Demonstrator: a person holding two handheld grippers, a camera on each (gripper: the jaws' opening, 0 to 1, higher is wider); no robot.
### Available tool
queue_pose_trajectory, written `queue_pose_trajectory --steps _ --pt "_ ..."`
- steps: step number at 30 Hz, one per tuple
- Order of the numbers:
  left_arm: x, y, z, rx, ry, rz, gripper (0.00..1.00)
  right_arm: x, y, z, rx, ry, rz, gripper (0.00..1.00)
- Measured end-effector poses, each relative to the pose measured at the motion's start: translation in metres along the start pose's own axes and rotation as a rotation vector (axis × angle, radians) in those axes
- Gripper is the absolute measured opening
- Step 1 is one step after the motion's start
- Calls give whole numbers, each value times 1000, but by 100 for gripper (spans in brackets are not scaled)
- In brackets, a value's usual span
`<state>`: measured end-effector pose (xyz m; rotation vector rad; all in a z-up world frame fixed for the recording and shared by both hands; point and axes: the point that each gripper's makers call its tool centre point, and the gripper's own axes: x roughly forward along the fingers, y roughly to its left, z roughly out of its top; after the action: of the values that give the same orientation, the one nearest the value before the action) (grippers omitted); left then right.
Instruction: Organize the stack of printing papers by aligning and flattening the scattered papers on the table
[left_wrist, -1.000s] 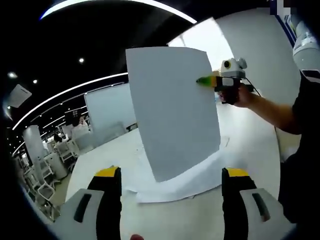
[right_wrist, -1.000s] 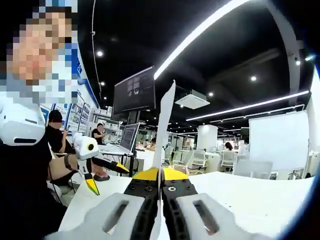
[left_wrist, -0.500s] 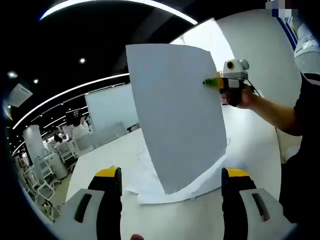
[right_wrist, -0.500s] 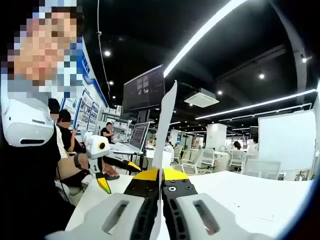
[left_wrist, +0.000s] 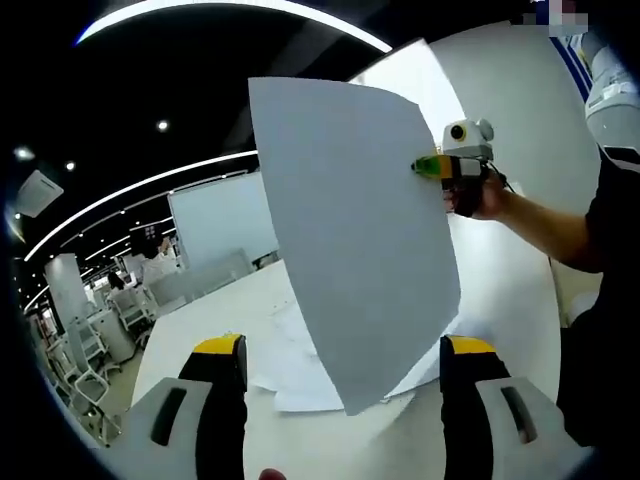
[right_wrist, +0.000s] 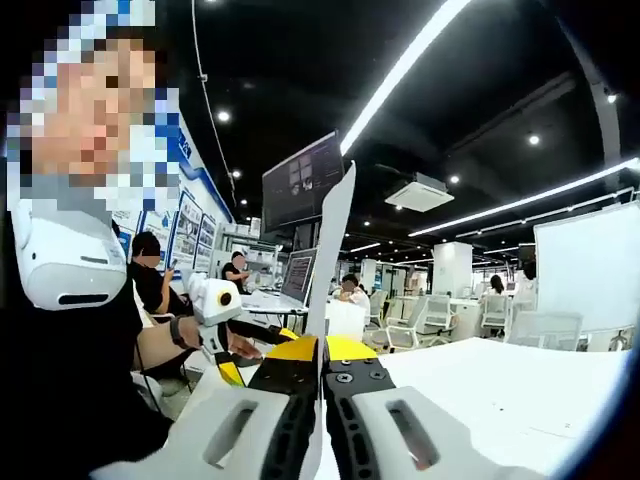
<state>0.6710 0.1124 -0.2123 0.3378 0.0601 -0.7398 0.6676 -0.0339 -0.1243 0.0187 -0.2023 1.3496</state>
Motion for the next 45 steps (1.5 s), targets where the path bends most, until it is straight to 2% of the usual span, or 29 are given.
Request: queue_pose_trajectory --steps 10,23,33,45 --pt "-1 0 4 0 -13 -1 81 6 14 -12 20 50 72 0" --pt "-1 -3 21 16 -69 -25 76 13 26 -13 70 37 137 0" --pt "4 -18 37 53 -120 -75 68 14 31 -14 89 33 161 0" --pt "8 -14 41 38 -143 -72 67 11 41 -8 102 13 203 0"
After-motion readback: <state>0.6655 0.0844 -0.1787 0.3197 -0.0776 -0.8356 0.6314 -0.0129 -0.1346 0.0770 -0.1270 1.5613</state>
